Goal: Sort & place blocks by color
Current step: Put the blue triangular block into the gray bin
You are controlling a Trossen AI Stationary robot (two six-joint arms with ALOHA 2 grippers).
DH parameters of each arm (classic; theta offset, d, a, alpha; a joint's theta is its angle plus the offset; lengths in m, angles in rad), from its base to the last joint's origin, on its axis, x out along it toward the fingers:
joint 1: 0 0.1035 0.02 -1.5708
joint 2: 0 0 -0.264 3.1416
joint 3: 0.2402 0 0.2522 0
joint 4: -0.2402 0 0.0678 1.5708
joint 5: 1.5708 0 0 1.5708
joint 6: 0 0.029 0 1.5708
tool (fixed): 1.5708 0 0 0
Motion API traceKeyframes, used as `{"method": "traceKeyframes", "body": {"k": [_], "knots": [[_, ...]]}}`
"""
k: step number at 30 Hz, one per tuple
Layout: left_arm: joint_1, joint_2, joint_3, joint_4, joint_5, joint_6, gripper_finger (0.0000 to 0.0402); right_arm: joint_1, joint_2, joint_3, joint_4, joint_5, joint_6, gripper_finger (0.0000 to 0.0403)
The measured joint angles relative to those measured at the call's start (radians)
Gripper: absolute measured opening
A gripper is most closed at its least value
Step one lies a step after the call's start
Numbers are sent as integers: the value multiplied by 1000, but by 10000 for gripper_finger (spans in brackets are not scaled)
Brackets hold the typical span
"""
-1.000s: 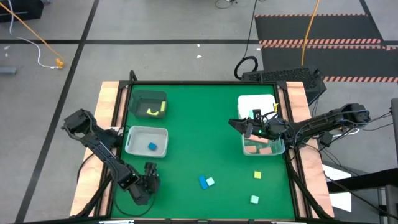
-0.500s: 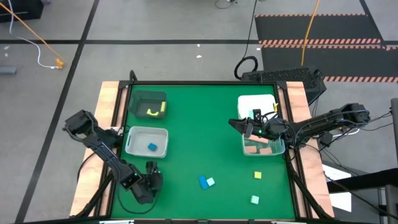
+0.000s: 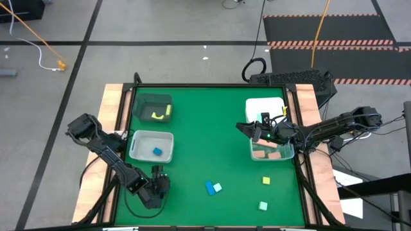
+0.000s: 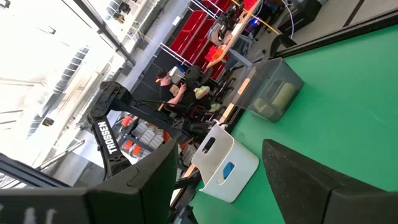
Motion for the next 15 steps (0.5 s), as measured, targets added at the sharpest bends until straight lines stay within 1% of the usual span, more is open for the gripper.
{"method": "traceKeyframes", "body": {"k": [2, 4, 7, 10, 13, 15], "knots": [[0, 0, 0, -1, 0, -10, 157, 0, 0, 0, 0, 0, 0, 224], [0, 0, 0, -1, 0, -17, 138, 0, 0, 0, 0, 0, 0, 224], [0, 0, 0, 8, 8, -28, 133, 0, 0, 0, 0, 0, 0, 224], [2, -1, 0, 31, 41, -41, 153, 0, 0, 0, 0, 0, 0, 224], [2, 0, 7, 44, 63, -56, 190, 0, 0, 0, 0, 0, 0, 224], [1, 1, 18, 44, 77, -32, 217, 0, 0, 0, 0, 0, 0, 224]]}}
